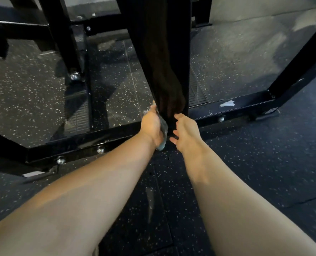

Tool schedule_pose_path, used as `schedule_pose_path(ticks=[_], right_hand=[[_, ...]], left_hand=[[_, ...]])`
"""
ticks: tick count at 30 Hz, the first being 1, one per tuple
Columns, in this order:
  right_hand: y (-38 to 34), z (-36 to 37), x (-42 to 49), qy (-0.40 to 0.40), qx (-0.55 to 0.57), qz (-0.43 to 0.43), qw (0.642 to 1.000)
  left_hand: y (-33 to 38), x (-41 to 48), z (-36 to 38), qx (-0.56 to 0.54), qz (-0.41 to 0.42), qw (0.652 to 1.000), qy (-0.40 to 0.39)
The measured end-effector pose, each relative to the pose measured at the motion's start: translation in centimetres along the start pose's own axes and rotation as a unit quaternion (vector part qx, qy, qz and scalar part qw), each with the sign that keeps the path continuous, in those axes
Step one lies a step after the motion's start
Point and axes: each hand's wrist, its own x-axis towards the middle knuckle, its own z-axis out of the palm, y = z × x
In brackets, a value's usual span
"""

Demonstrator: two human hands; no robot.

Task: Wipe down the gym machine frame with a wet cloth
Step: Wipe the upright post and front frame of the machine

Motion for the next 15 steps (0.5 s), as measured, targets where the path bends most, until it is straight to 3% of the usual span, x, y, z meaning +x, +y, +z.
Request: schedule_pose_path(ticks=[5, 10, 12, 15], right_hand=[[0.6, 2.3, -1.0, -0.026, -0.031, 0.017, 0.999], [0.3, 2.8, -3.5, 0.000, 0.134, -0.081, 0.988], [0.5, 3.4, -4.4, 0.051, 0.157, -0.106, 0.981], [0.5, 5.1, -4.8, 0.168, 0.235, -0.132, 0.948]], left_hand=[[0.6, -2.3, -1.1, 0.037, -0.067, 0.997, -0.002], [3.7, -4.1, -1.1, 0.102, -0.069, 0.986, -0.113], [3.9, -4.2, -1.5, 0.176, -0.009, 0.980, -0.094], [5.2, -3.8, -2.3, 0.272, 0.146, 0.951, 0.000]])
